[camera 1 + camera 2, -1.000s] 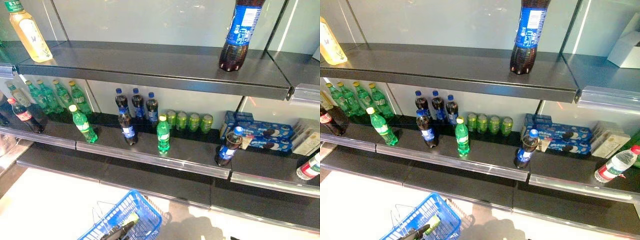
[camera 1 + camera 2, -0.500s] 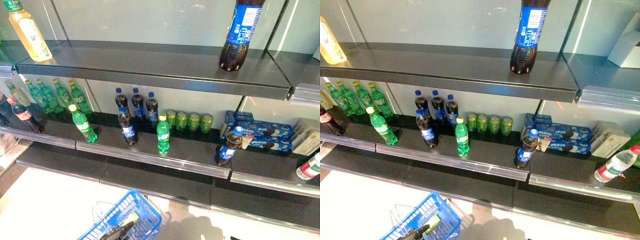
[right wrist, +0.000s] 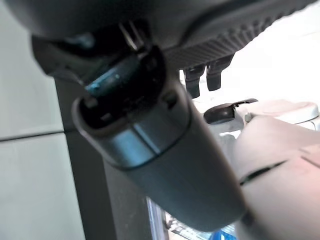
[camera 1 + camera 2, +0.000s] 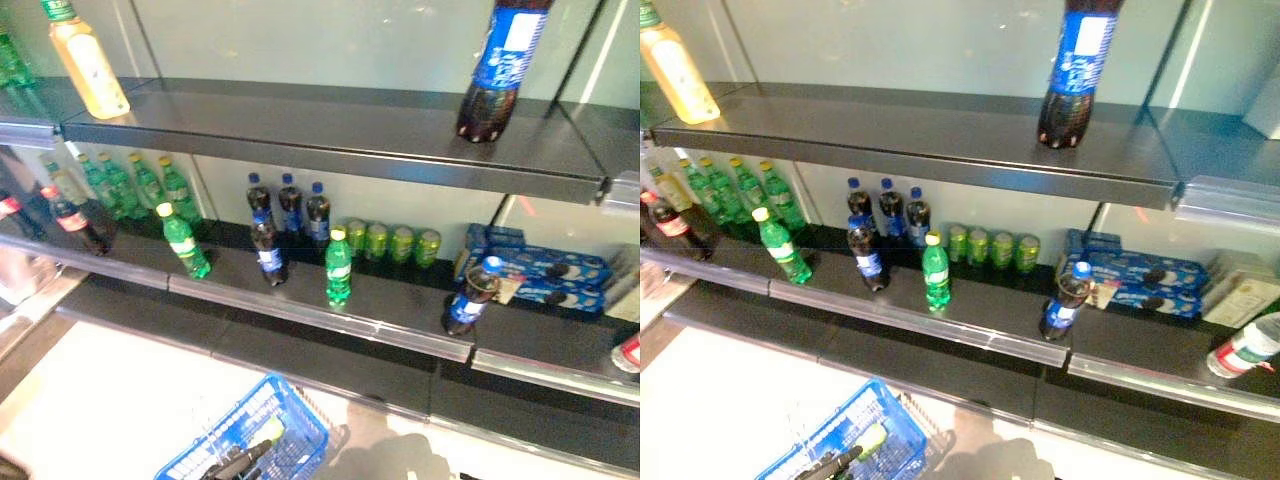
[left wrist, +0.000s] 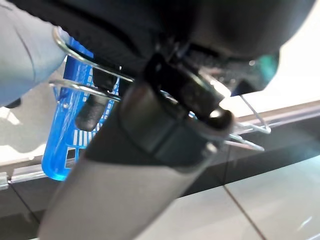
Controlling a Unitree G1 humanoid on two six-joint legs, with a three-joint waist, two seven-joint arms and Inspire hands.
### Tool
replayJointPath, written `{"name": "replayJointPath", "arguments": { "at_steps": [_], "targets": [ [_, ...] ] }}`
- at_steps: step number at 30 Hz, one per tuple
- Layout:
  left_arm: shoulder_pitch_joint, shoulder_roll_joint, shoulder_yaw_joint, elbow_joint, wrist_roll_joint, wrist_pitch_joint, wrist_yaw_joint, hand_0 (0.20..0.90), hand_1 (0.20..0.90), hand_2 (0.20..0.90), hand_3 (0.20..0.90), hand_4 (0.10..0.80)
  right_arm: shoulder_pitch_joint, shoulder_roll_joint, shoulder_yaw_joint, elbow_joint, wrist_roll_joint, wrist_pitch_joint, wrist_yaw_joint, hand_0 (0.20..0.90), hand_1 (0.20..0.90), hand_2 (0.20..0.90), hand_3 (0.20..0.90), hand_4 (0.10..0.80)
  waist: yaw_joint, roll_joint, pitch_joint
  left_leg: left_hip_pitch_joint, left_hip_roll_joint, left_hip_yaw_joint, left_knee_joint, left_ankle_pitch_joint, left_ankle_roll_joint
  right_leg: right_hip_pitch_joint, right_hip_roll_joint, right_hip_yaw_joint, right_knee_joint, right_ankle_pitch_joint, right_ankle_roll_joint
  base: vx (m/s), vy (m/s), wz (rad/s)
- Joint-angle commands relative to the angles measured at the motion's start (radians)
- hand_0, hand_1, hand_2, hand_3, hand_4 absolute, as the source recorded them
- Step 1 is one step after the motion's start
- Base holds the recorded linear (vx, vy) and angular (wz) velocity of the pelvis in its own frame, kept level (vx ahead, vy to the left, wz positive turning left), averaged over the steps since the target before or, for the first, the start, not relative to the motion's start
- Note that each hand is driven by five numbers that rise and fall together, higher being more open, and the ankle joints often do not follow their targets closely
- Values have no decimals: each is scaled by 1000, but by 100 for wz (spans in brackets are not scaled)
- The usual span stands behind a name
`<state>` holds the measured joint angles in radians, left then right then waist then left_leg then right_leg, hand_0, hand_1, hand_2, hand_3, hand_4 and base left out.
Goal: Pick up the drink and place into the basket.
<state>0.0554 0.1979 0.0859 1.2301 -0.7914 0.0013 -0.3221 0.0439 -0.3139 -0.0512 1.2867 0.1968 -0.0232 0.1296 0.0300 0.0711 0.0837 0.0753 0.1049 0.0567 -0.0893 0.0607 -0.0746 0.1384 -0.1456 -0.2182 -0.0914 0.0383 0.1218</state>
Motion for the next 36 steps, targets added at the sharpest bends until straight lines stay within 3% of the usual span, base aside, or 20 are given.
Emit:
{"name": "replayJointPath", "arguments": {
  "at_steps": [1,3,4,8,12,16,18,19,20,22,23,26,27,30,31,32,36],
  "targets": [
    [-88,38,-10,-71,49,-74,-99,300,300,300,200,100,-79,-24,-19,49,48,-44,-36,900,900,900,900,800,17,-17,52,9,23,200,14,17,-43,-14,10,-108,21,-7,-48,-154,188,100],
    [-114,28,-21,-60,74,-74,-115,300,300,300,200,100,-71,-30,-41,47,60,-57,-51,900,900,900,900,800,-6,-12,55,4,42,306,11,37,-53,-19,-16,-185,41,-9,-44,-110,313,139],
    [-118,26,-21,-56,63,-75,-119,300,300,300,200,100,-70,-34,-41,52,55,-60,-55,900,900,900,900,800,-7,-11,51,1,34,310,7,35,-49,-23,-23,-192,48,-11,-41,-31,384,151],
    [-104,33,-10,-40,61,-81,-148,300,300,300,200,100,-72,-51,-48,69,27,-68,-42,900,900,900,900,800,13,-15,37,6,-10,272,2,3,-22,-21,-50,-192,62,-9,-24,89,265,95],
    [-92,65,18,-7,68,-80,-161,300,300,300,200,100,-67,-43,-55,53,-8,-68,-31,900,900,900,900,800,34,-38,26,25,-63,234,2,-37,25,-24,-100,-182,113,1,10,124,279,50],
    [-112,86,19,9,70,-80,-160,300,300,300,200,100,-71,-32,-53,39,1,-51,-33,900,900,900,900,800,37,-56,29,31,-97,209,2,-53,64,-65,-156,-145,255,48,28,82,211,27],
    [-141,95,-1,6,65,-74,-162,300,300,300,200,100,-74,-19,-42,23,18,-36,-42,900,900,900,900,800,23,-61,50,38,-121,170,2,-59,89,-158,-191,-72,431,126,40,93,309,42],
    [-160,98,-14,0,62,-69,-156,300,300,300,200,100,-76,-16,-36,17,30,-28,-45,900,900,900,900,800,17,-55,58,34,-121,157,3,-55,98,-210,-191,-25,513,147,35,73,247,102],
    [-172,96,-27,-7,54,-65,-143,300,300,300,200,100,-79,-16,-33,18,37,-26,-42,900,900,900,900,800,9,-54,67,39,-123,141,5,-61,102,-242,-180,21,557,143,32,33,134,118],
    [-181,95,-39,-8,49,-65,-137,300,300,300,200,100,-82,-17,-30,24,41,-30,-39,900,900,900,900,800,1,-54,70,40,-124,124,6,-63,104,-257,-152,53,551,134,26,84,44,81],
    [-193,93,-65,-4,59,-71,-135,300,300,300,200,100,-90,-15,-25,42,57,-44,-33,900,900,900,900,800,-17,-64,66,36,-131,67,10,-63,106,-263,-80,109,446,109,11,196,8,73],
    [-188,91,-72,6,71,-87,-134,300,300,300,200,100,-94,-2,-17,55,57,-62,-28,900,900,900,900,800,-35,-87,67,42,-159,5,15,-85,120,-264,-20,172,291,105,20,242,-18,100],
    [-185,92,-77,19,93,-93,-148,300,300,300,200,100,-86,2,-16,69,76,-77,-24,900,900,900,900,800,-56,-94,65,53,-187,-42,15,-97,132,-286,47,226,219,97,19,272,34,74],
    [-179,89,-79,24,112,-98,-155,300,300,300,200,100,-79,4,-18,73,80,-81,-17,900,900,900,900,800,-74,-96,66,66,-209,-89,16,-106,141,-313,93,242,193,104,15,255,39,114],
    [-173,86,-84,28,123,-101,-158,300,300,300,200,100,-74,8,-19,81,78,-85,-15,900,900,900,900,800,-87,-97,69,89,-234,-121,14,-113,147,-361,130,229,176,134,14,319,46,97],
    [-173,86,-84,28,126,-100,-159,300,300,300,200,100,-73,7,-19,82,78,-84,-16,900,900,900,900,800,-90,-96,70,92,-236,-125,14,-114,147,-364,133,224,175,135,13,485,88,81],
    [-166,92,-92,27,157,-81,-163,300,300,300,200,100,-59,1,-15,87,98,-72,-15,900,900,900,900,800,-118,-94,75,139,-286,-215,39,-139,165,-417,201,224,201,172,-14,425,32,81]
  ]
}}
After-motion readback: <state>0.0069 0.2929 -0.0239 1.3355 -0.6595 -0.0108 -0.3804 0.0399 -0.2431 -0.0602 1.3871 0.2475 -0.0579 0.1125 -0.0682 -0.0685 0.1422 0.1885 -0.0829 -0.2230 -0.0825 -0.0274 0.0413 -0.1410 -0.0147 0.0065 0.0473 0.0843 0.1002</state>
